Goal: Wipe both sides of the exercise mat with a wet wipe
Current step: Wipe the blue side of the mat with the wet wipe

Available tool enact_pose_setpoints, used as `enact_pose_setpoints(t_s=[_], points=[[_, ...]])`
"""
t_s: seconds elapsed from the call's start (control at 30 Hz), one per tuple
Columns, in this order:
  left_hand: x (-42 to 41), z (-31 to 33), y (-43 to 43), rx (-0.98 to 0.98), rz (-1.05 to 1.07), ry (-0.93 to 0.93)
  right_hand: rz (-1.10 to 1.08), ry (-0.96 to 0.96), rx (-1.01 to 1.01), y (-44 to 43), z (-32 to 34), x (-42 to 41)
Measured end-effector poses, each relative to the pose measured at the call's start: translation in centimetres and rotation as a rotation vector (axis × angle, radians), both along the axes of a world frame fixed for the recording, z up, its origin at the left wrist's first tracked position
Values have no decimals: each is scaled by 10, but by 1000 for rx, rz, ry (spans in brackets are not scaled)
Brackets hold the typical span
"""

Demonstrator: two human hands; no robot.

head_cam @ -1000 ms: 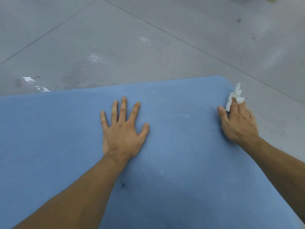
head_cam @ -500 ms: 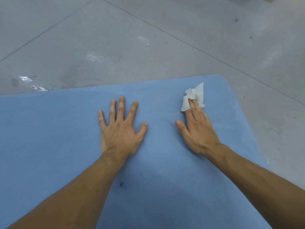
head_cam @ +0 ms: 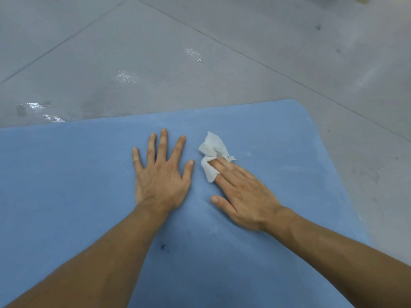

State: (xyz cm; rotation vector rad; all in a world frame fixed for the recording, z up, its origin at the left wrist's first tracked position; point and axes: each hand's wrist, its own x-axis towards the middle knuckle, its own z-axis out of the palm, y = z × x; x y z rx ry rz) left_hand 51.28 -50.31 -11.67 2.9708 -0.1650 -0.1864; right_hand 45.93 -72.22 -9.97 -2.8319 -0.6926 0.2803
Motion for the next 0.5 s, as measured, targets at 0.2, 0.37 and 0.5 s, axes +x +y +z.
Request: enact_pose_setpoints(t_s=[0.2,0.37,0.5], points=[[-1,2,1,-6,-3,3,-339,-71,-99,-60,-1,3],[-1,3,0,-3,-5,16,-632,-79,-137,-113,0,4],[0,2,1,6,-6,11,-803,-53,-134,-142,4,-3]])
